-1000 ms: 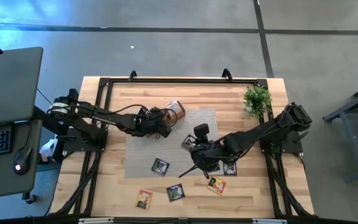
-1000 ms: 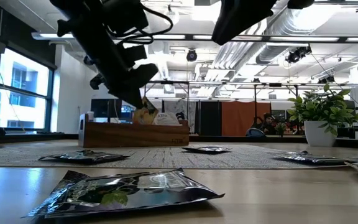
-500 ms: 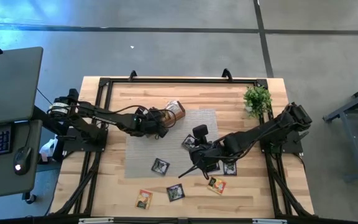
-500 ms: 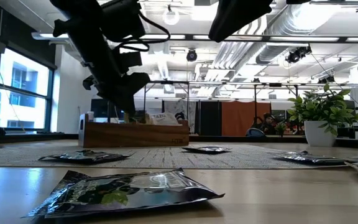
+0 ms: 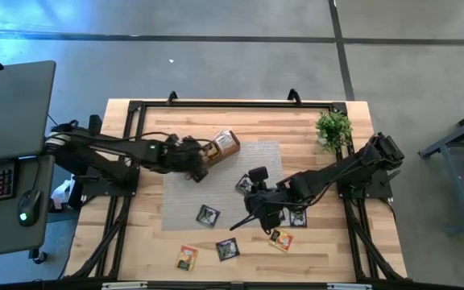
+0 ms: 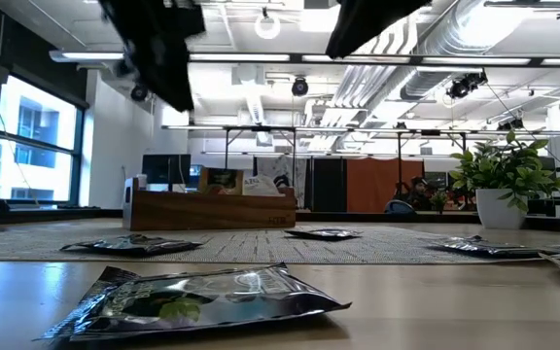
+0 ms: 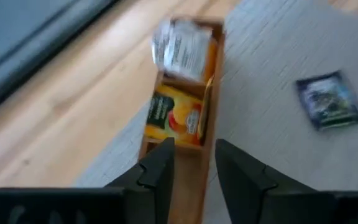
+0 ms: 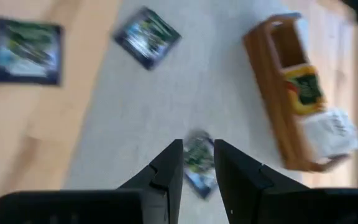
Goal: Pick & Place Tea
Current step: Put the yellow tea bag into the middle section of the wooden organizer
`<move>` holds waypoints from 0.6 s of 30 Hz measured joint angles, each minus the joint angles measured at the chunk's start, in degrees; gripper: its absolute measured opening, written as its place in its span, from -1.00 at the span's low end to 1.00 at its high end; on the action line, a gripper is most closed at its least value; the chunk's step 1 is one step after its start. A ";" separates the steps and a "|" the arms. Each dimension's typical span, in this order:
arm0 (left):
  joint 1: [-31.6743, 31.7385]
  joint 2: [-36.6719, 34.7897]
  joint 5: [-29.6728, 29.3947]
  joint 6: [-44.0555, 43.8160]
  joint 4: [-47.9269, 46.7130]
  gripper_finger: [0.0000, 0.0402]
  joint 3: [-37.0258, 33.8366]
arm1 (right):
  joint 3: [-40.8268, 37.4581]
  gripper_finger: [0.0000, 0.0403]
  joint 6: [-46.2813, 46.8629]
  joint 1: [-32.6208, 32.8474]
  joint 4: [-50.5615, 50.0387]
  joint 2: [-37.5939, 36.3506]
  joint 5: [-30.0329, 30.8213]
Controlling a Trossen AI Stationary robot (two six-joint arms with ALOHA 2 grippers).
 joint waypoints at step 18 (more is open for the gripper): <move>-44.72 0.73 8.13 -12.85 17.20 -0.43 -9.16 | -0.02 -0.57 -6.73 -0.54 22.70 7.66 -10.37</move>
